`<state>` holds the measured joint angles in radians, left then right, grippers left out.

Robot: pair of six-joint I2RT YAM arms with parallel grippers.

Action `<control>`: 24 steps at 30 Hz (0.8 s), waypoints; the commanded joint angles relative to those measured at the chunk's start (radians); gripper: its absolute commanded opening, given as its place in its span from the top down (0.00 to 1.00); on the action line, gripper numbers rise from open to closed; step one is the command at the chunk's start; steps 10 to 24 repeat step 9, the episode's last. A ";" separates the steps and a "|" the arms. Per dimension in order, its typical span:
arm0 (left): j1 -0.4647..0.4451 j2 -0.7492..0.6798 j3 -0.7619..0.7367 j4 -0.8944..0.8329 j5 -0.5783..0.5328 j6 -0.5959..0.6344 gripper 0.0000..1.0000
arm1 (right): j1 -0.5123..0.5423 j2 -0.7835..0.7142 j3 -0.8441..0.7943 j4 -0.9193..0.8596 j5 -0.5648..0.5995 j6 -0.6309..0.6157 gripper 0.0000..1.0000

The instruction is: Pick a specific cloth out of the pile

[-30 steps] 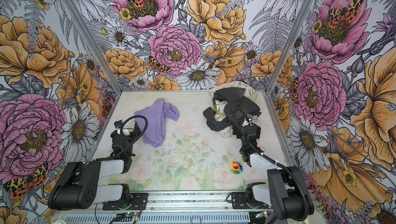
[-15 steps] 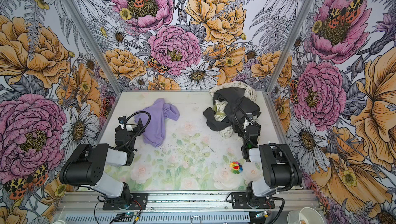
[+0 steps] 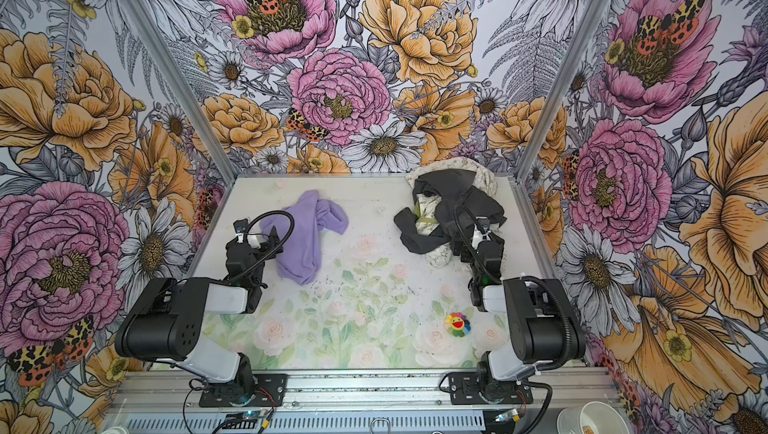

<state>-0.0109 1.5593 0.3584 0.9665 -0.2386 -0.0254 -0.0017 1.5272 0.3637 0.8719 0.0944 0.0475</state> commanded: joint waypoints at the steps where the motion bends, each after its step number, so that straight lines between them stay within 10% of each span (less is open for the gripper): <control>1: -0.008 -0.008 0.005 0.000 -0.019 0.015 0.01 | -0.004 0.010 0.023 0.007 -0.021 0.011 0.01; 24: -0.012 -0.008 0.007 -0.002 -0.015 0.021 0.01 | -0.004 0.010 0.023 0.007 -0.021 0.011 0.01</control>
